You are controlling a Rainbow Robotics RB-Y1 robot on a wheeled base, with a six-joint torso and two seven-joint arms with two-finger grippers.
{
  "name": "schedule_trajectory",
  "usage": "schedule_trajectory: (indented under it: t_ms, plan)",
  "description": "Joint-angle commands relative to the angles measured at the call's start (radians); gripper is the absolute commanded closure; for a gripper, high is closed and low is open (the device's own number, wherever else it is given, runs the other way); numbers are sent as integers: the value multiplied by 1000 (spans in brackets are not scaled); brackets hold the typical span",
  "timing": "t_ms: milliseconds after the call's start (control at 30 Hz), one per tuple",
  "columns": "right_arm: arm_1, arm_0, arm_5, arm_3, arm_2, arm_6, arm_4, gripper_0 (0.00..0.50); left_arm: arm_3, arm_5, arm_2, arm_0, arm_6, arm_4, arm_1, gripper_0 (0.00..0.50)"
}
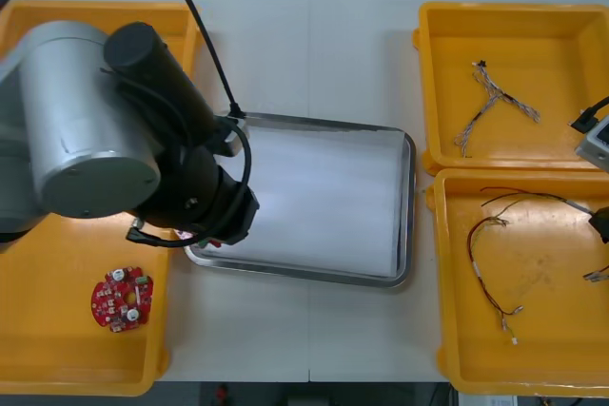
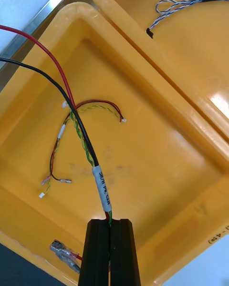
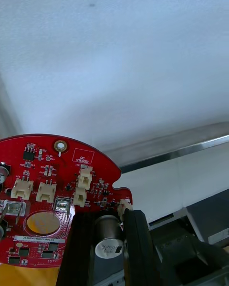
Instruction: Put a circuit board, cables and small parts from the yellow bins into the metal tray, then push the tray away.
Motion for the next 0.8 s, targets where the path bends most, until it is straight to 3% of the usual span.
schedule_trajectory:
  t_ms: [33,300,800]
  plan:
    - [-64,-42,3,-31,-11,-24,-15,500,48,-84,-62,-42,-54,-52,-45,500]
    - [-91,-76,3,-31,9,-21,-35,500,170,-253,-184,-45,-65,-137,-51,500]
    - [-123,-107,3,-31,49,-17,-49,500,278,-391,-263,-52,-77,-190,-52,500]
